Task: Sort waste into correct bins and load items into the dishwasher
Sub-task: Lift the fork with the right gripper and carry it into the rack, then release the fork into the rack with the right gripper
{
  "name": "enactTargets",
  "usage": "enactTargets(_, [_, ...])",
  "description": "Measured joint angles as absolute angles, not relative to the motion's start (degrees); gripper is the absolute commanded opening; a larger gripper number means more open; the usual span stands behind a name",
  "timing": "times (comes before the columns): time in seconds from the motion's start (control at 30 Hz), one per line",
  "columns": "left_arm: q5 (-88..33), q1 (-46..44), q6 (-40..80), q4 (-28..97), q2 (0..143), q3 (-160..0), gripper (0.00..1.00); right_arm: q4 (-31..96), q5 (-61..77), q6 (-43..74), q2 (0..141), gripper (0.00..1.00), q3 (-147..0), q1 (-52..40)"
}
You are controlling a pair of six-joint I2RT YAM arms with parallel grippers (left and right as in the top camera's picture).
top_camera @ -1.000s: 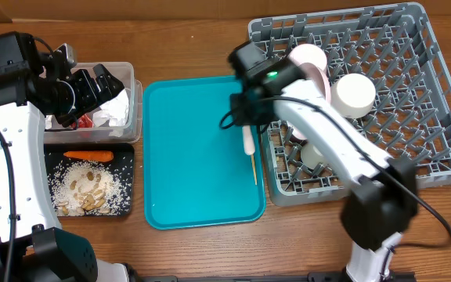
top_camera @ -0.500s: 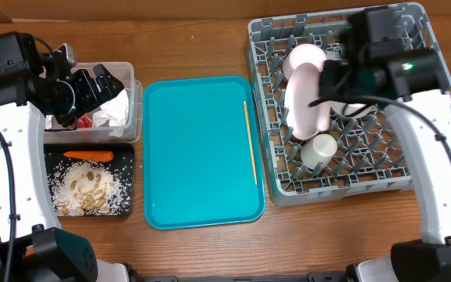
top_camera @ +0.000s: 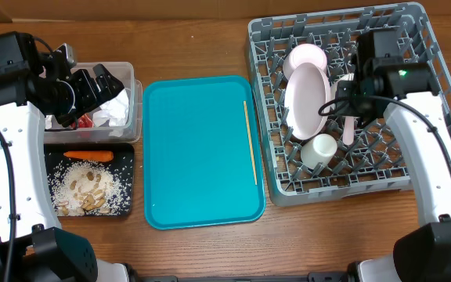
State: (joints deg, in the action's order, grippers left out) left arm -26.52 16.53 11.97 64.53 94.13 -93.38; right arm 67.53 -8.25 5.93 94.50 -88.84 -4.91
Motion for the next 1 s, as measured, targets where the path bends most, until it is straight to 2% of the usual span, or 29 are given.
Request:
enactTargets(0.4, [-26.5,16.5,12.0,64.5,94.1,-93.4,1.0,57.1,-13.8,0.3,94.5,0.04,-77.8,-4.9])
enactTargets(0.43, [-26.5,16.5,12.0,64.5,94.1,-93.4,1.0,56.9,-14.0,0.0,94.5,0.14,-77.4,-4.9])
enactTargets(0.47, [-26.5,16.5,12.0,64.5,94.1,-93.4,1.0,56.9,-14.0,-0.4,94.5,0.41,-77.1,-4.9])
enactTargets(0.5, [-26.5,16.5,12.0,64.5,94.1,-93.4,1.0,56.9,-14.0,-0.7,94.5,0.45,-77.0,-4.9])
enactTargets(0.8, [-26.5,16.5,12.1,64.5,94.1,-93.4,1.0,56.4,-14.4,-1.5,94.5,0.48,-77.0,-4.9])
enactTargets(0.9, [-26.5,16.5,12.1,64.5,94.1,-93.4,1.0,56.2,-14.4,-1.5,94.5,0.47,-77.0,-4.9])
enactTargets(1.0, [-26.5,16.5,12.1,64.5,94.1,-93.4,1.0,56.4,-14.4,-1.7,94.5,0.39,-77.0,-4.9])
